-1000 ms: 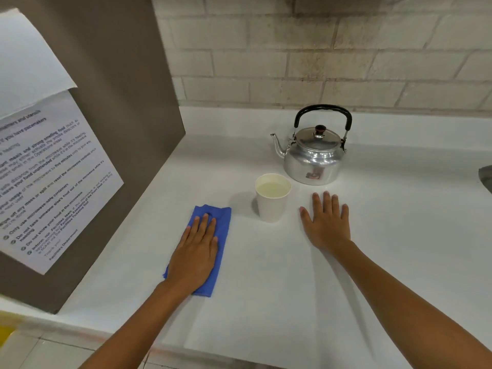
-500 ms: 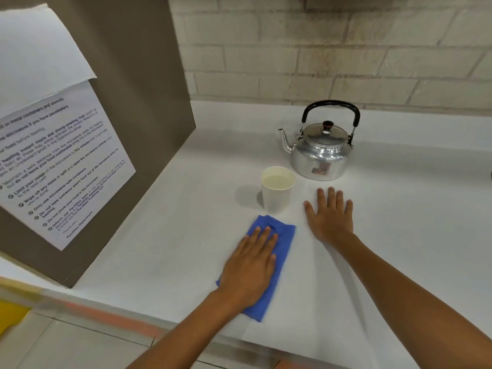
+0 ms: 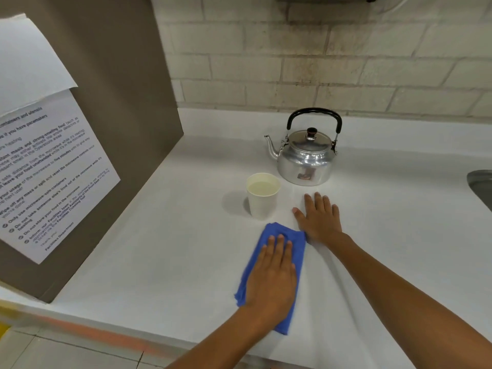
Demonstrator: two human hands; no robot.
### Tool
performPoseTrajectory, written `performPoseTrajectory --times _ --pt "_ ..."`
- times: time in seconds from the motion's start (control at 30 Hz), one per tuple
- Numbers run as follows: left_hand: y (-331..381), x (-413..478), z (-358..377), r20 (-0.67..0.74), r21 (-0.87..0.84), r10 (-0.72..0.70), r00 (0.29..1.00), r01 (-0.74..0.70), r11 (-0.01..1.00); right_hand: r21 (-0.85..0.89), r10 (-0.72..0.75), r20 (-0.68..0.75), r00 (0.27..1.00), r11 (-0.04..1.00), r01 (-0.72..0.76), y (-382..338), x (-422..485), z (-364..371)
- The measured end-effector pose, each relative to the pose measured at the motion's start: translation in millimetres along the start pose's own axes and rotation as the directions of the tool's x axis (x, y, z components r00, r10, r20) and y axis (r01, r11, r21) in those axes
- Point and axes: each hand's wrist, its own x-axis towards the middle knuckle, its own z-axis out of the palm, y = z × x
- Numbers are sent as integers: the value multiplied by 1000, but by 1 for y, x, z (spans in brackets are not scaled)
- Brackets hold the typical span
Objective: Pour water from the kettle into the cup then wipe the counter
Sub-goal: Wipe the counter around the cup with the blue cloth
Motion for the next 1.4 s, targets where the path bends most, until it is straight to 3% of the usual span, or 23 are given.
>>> performPoseTrajectory --times 0.17,0.27,0.4,0.5,0.6,0.8,0.93,1.07,1.27,1.4 --pt "36 33 7 21 -35 38 999 -38 999 269 52 -100 994 963 -24 11 -22 -21" --pt "41 48 5 44 -123 74 996 -68 990 259 38 -188 981 966 13 7 -44 -23" --pt "15 40 -11 -29 -343 111 993 -114 932 322 -4 -165 986 945 57 -10 -72 -11" --pt "-30 27 -24 -132 -218 100 986 -127 968 274 -21 -121 992 960 53 -23 -85 0" --pt "-76 18 -36 -215 -121 8 977 -35 992 147 -11 -104 995 989 26 -34 -94 12" --pt "-117 30 -33 -105 -43 -175 979 171 984 2 16 -123 992 1000 -15 -45 -96 31" --pt "-126 38 -24 -33 -20 -226 974 225 974 -51 -44 -168 985 998 36 -32 -78 30" --pt "-128 38 -20 -26 -37 -237 971 236 971 -94 -108 -105 989 991 98 -24 -42 15" --pt "-130 37 -17 -43 -47 -236 971 234 971 -109 -409 -55 911 909 402 -8 -53 22" --pt "-129 37 -17 -35 -32 -237 971 236 971 -81 -392 -49 919 918 387 13 -41 15"
